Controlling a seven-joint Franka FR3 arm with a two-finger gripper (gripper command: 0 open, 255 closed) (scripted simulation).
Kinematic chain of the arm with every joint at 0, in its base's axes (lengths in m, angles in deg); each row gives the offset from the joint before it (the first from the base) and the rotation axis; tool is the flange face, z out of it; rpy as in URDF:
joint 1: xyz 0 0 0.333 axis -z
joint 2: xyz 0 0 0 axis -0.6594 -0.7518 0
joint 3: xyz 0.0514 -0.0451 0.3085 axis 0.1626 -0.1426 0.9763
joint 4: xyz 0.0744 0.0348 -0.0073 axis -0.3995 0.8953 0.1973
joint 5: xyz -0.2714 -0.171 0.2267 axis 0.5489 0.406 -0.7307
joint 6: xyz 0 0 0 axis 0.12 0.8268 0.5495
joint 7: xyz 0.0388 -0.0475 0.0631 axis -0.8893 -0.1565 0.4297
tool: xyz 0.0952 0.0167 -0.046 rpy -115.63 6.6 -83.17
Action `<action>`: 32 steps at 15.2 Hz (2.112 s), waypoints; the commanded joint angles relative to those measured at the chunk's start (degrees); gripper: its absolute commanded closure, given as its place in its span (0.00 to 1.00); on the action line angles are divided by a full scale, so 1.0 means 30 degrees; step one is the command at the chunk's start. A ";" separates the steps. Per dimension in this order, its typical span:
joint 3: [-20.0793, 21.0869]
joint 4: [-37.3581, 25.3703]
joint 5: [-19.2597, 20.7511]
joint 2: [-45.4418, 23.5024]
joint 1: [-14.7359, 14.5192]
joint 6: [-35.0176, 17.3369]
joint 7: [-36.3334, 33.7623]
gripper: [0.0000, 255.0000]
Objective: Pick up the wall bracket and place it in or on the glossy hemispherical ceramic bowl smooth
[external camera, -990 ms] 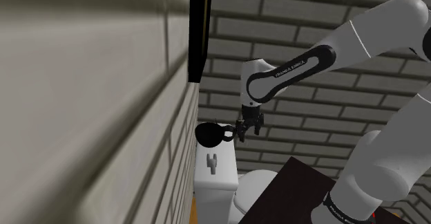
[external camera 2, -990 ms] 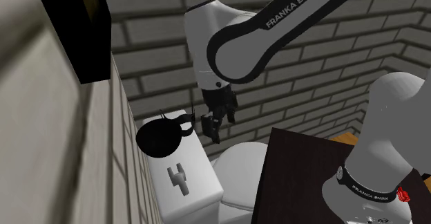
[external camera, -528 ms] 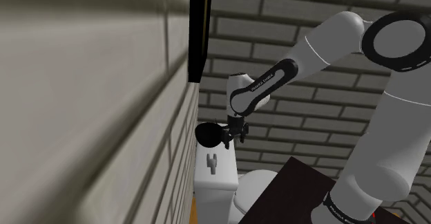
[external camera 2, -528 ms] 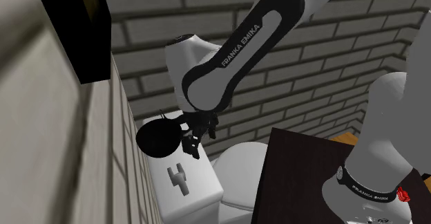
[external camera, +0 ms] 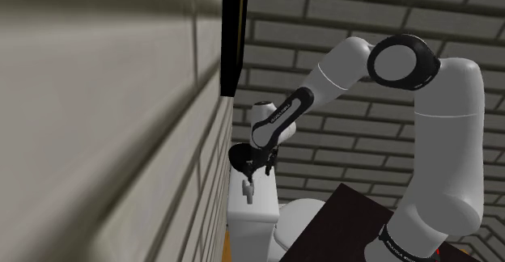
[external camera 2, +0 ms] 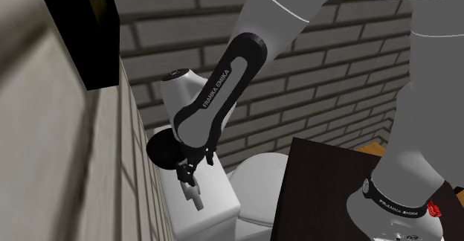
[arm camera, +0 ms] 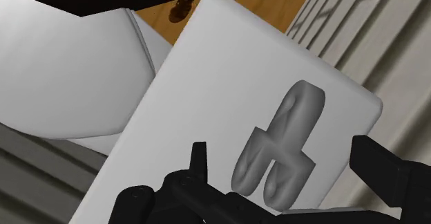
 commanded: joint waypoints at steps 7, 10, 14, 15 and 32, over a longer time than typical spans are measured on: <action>0.0080 -0.2738 -0.0076 -0.3920 -0.0243 -0.1481 -0.0234 0.00; 0.0081 -0.2843 -0.0079 -0.4586 -0.0277 -0.2045 -0.0231 0.00; 0.0081 -0.2867 -0.0079 -0.4716 -0.0284 -0.2151 -0.0231 0.00; 0.0081 -0.2867 -0.0079 -0.4716 -0.0284 -0.2151 -0.0231 0.00; 0.0093 -0.2558 -0.0086 -0.3736 -0.0270 -0.1480 -0.0269 1.00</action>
